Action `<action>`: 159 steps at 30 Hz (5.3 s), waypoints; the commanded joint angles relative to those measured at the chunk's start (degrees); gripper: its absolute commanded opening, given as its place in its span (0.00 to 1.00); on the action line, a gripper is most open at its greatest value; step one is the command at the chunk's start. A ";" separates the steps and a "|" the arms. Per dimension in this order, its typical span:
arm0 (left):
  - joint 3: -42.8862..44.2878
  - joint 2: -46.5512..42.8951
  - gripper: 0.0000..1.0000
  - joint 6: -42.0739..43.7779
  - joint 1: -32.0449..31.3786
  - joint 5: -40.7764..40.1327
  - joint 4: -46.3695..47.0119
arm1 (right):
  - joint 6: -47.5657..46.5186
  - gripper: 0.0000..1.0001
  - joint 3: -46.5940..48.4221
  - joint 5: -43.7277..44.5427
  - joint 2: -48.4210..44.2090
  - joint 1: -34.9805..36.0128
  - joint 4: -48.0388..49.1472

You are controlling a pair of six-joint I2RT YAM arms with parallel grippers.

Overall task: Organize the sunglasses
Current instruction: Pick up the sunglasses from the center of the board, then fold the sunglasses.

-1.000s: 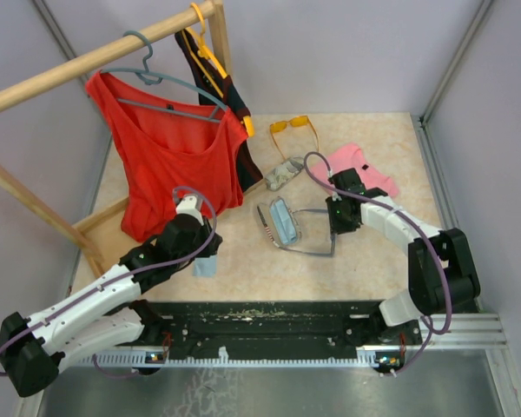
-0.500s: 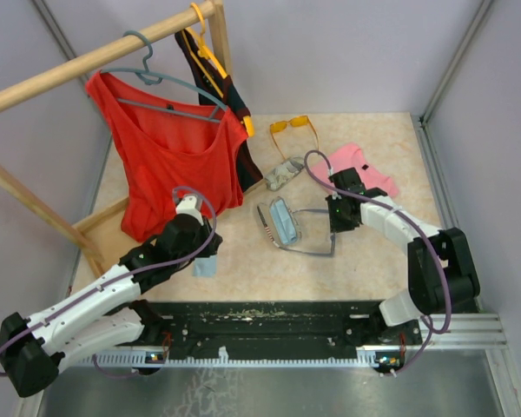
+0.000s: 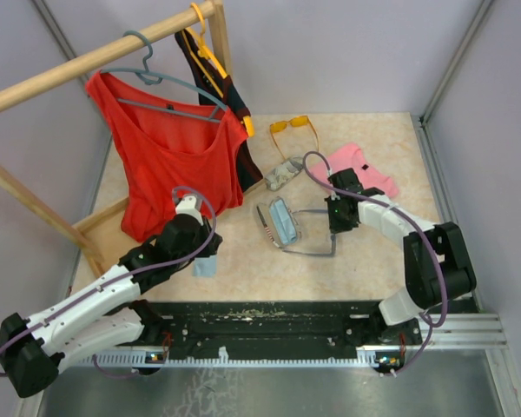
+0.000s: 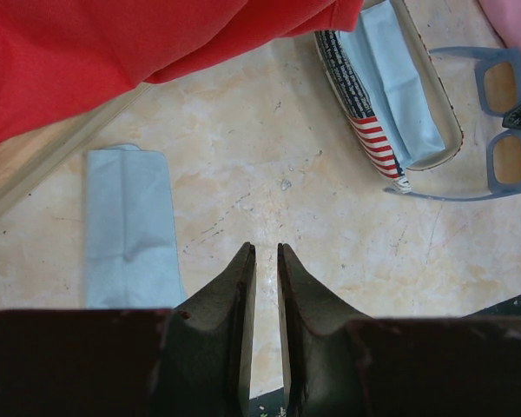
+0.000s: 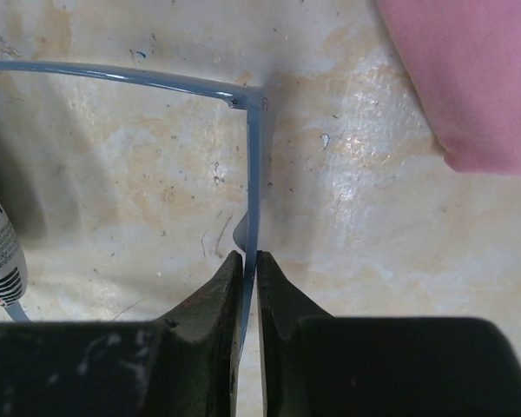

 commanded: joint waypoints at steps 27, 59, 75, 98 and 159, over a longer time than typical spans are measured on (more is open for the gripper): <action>5.69 -3.77 0.22 4.66 0.28 2.58 -0.28 | 7.39 0.00 3.92 15.45 -20.94 0.16 -7.02; 34.46 38.02 0.21 8.08 -25.19 -11.66 11.62 | 22.82 0.00 -2.91 1.10 -41.71 0.18 -1.24; 43.89 46.68 0.22 13.10 -25.15 -11.15 13.16 | 22.46 0.00 -3.48 -5.31 -41.52 0.20 -0.88; 47.12 48.15 0.22 14.92 -25.10 -15.70 6.91 | 16.36 0.00 -0.94 4.19 -40.25 0.63 -7.45; 57.82 52.73 0.00 12.76 -17.78 -2.08 -3.03 | 18.81 0.00 -0.22 1.74 -33.70 8.18 7.02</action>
